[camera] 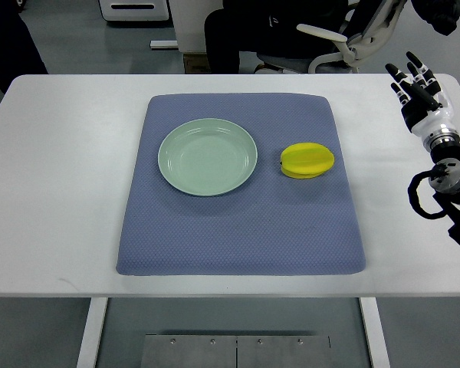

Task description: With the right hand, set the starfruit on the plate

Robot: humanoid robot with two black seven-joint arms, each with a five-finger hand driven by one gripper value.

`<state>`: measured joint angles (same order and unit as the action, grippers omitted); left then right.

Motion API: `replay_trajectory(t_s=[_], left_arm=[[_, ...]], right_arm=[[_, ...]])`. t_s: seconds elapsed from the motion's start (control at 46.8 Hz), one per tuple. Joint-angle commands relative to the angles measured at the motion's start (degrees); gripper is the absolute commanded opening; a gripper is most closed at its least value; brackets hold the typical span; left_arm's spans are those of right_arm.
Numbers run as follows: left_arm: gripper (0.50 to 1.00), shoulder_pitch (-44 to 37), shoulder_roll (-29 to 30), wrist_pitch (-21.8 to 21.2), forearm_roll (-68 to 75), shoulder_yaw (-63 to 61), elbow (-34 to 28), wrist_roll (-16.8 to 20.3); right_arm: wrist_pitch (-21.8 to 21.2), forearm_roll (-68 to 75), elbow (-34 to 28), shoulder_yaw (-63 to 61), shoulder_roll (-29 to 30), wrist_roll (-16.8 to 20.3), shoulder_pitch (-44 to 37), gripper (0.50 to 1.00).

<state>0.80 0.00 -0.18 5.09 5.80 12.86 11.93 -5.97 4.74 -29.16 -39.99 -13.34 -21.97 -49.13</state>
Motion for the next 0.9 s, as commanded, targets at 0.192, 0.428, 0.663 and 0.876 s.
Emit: replay_trajectory(t_s=[0.192, 0.428, 0.663, 0.876], left_arm=[[1.0, -0.1, 0.0, 0.0, 0.01, 0.09, -0.03, -0.06], [1.0, -0.1, 0.0, 0.0, 0.01, 0.09, -0.03, -0.06], [1.0, -0.01, 0.0, 0.0, 0.01, 0.09, -0.12, -0.06], [1.0, -0.01, 0.0, 0.0, 0.01, 0.09, -0.12, -0.06]], right_arm=[[0.25, 0.0, -0.02, 0.0, -0.02, 0.0, 0.0, 1.0], [0.43, 0.0, -0.02, 0.0, -0.11, 0.0, -0.09, 1.0], [0.43, 0.0, -0.02, 0.0, -0.2, 0.09, -0.18, 1.0], [0.43, 0.0, 0.33, 0.0, -0.46, 0.09, -0.79, 1.0]])
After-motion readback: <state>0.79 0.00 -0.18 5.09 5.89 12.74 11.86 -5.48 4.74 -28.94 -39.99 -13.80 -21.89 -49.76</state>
